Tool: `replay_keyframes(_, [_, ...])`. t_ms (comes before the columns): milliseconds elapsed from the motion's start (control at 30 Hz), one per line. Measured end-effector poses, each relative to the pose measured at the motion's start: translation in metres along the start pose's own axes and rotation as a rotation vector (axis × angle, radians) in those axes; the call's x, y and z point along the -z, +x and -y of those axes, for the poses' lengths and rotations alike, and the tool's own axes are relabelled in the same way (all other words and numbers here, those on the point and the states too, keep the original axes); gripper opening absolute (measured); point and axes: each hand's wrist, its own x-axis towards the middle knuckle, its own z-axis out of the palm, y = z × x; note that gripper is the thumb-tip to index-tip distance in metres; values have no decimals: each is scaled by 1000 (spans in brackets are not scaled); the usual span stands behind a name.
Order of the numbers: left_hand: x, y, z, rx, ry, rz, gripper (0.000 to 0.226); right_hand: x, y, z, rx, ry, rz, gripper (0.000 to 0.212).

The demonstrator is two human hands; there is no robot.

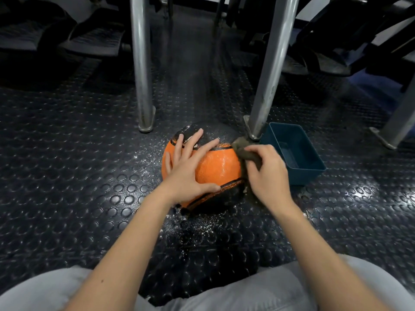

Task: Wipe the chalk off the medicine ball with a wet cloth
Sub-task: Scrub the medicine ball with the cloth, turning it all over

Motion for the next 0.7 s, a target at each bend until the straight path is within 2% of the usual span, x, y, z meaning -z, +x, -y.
replay_keyframes(100, [-3, 0, 0, 6, 4, -35, 93, -12, -27, 25, 309, -124, 39, 27])
replay_keyframes(133, [-4, 0, 1, 6, -6, -41, 93, -13, -29, 24, 357, -130, 59, 28])
replay_keyframes(167, [-3, 0, 1, 9, -18, -39, 93, -11, -24, 19, 334, -100, 70, 28])
replay_keyframes(300, [-3, 1, -2, 15, -1, -15, 96, 1, 10, -10, -42, 18, -18, 27])
replay_keyframes(333, [-4, 2, -3, 10, 8, -16, 96, 0, 8, -7, -47, -2, -28, 27])
replay_keyframes(467, [-5, 0, 2, 1, 8, -53, 93, -14, -34, 23, 332, -67, 45, 27])
replay_keyframes(500, [-5, 0, 3, 3, 3, -53, 91, -12, -35, 21, 370, -74, 68, 28])
replay_keyframes(533, [-4, 0, 3, 6, -6, -49, 93, -11, -27, 16, 327, -57, 74, 29])
replay_keyframes(633, [-2, 1, 1, 18, -13, -26, 96, -2, 7, -10, -47, 25, 8, 28])
replay_keyframes(700, [-2, 2, -1, 17, 0, -30, 95, -1, 11, -19, -170, -15, 4, 29])
